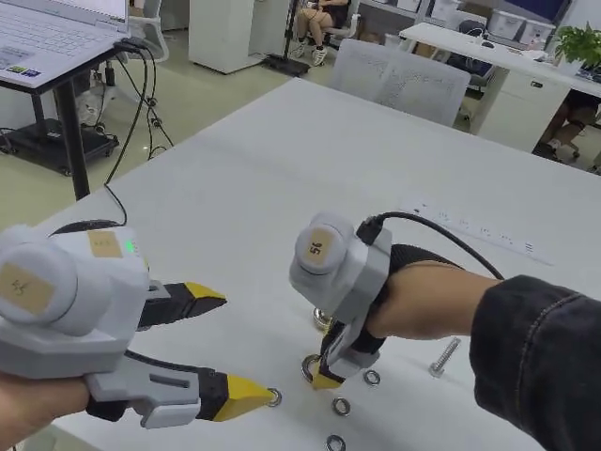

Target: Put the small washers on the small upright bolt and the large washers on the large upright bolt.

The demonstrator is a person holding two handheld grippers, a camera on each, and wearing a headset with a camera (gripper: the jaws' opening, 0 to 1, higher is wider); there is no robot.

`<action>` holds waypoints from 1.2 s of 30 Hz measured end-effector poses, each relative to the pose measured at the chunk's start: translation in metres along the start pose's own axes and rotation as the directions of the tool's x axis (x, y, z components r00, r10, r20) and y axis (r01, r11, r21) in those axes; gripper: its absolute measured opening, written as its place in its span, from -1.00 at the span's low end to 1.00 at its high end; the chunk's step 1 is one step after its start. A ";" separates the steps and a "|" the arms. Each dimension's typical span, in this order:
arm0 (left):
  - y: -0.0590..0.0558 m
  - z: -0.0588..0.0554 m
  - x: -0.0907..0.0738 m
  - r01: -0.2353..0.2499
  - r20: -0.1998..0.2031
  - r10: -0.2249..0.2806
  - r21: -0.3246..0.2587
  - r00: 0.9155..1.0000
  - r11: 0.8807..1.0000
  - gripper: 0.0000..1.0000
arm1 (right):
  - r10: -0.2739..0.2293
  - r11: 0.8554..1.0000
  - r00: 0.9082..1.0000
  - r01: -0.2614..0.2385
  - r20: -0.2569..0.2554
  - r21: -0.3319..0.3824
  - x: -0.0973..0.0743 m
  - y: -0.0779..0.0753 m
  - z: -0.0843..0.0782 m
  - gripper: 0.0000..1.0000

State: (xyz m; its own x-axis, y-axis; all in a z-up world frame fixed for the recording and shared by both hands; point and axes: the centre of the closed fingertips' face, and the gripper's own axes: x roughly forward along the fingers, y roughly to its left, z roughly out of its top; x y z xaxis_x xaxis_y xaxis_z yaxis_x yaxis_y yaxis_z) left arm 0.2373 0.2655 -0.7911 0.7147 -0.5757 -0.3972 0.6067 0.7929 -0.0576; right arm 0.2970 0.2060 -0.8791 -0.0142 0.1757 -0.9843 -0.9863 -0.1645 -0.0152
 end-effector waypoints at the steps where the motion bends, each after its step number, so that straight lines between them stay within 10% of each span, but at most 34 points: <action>1: 0.000 0.000 0.000 0.001 0.000 -0.001 0.001 1.000 1.000 0.30 | -0.002 1.000 1.000 0.002 0.003 0.002 -0.002 0.000 0.000 -0.54; 36: -0.002 0.003 -0.004 -0.001 0.007 0.001 0.010 1.000 1.000 0.30 | -0.088 0.996 0.995 0.086 0.055 0.034 -0.071 -0.017 -0.001 -0.54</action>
State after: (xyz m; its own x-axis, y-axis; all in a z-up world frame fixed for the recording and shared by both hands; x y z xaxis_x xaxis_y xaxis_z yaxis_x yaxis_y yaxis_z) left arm 0.2343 0.2653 -0.7864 0.7178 -0.5764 -0.3905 0.6096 0.7913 -0.0476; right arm 0.3146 0.1951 -0.8088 0.0636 0.2422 -0.9682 -0.9888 -0.1161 -0.0940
